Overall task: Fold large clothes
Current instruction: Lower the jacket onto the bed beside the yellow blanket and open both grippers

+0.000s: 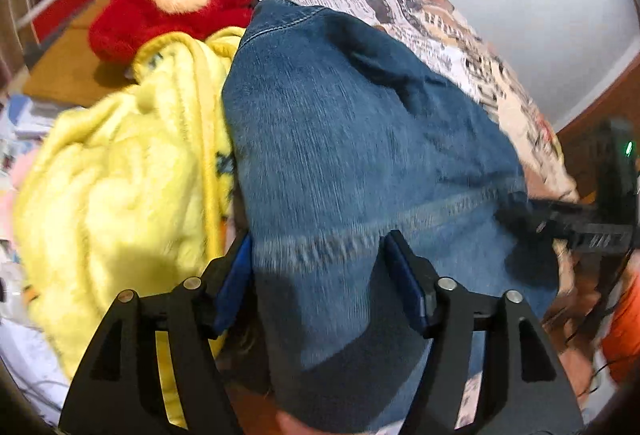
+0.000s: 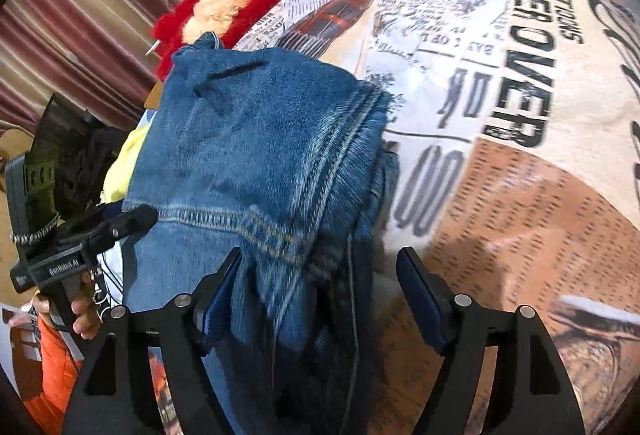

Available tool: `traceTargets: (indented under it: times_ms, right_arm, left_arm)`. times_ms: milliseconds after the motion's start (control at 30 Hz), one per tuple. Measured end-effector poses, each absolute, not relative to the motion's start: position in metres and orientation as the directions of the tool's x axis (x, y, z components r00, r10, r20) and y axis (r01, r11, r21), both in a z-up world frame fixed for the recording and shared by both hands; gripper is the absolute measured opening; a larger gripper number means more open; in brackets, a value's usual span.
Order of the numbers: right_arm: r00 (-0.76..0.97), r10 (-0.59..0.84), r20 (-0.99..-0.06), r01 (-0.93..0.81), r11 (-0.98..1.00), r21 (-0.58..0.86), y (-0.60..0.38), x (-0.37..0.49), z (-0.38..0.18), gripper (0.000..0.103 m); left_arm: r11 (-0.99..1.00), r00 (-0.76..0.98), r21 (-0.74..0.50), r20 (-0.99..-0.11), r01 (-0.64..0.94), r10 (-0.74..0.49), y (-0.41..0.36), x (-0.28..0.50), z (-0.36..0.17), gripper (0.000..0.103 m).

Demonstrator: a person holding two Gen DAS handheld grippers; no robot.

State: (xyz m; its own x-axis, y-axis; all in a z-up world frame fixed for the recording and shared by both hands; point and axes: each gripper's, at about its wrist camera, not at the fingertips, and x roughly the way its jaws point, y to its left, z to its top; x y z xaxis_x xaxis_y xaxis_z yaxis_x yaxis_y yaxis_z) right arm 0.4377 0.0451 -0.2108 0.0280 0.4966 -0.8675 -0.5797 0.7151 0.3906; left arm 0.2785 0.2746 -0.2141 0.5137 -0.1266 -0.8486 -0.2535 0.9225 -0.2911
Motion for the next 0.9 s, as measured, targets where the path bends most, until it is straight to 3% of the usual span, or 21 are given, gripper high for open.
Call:
traceTargets:
  times_ms: [100,267,500,667,900]
  right_arm:
    - [0.044,0.447,-0.893,-0.588,0.734,0.339,0.034,0.431,-0.208,0.08]
    - [0.088,0.416,-0.905,-0.641,0.719,0.268,0.014,0.403,-0.207,0.08]
    - [0.088,0.412,-0.907,-0.595,0.752,0.283,-0.014,0.393,-0.203,0.08]
    - [0.084,0.408,-0.909,-0.576,0.764,0.29,-0.027,0.384,-0.198,0.08]
    - [0.211,0.425,-0.88,-0.637,0.743,0.206,-0.027,0.356,-0.152,0.08]
  left_arm:
    - [0.937,0.512,-0.255,-0.853,-0.241,-0.1,0.265,0.263,-0.213,0.082]
    - [0.948,0.489,-0.208,-0.87,-0.241,-0.066,0.249,0.243,-0.228,0.089]
    - [0.933,0.477,-0.233,-0.875,-0.275,-0.078,0.244,0.214,-0.24,0.092]
    - [0.946,0.434,-0.161,-0.9,-0.28,-0.024,0.237,0.2,-0.237,0.092]
    - [0.94,0.518,-0.126,-0.853,-0.317,0.06,0.231,0.19,-0.188,0.092]
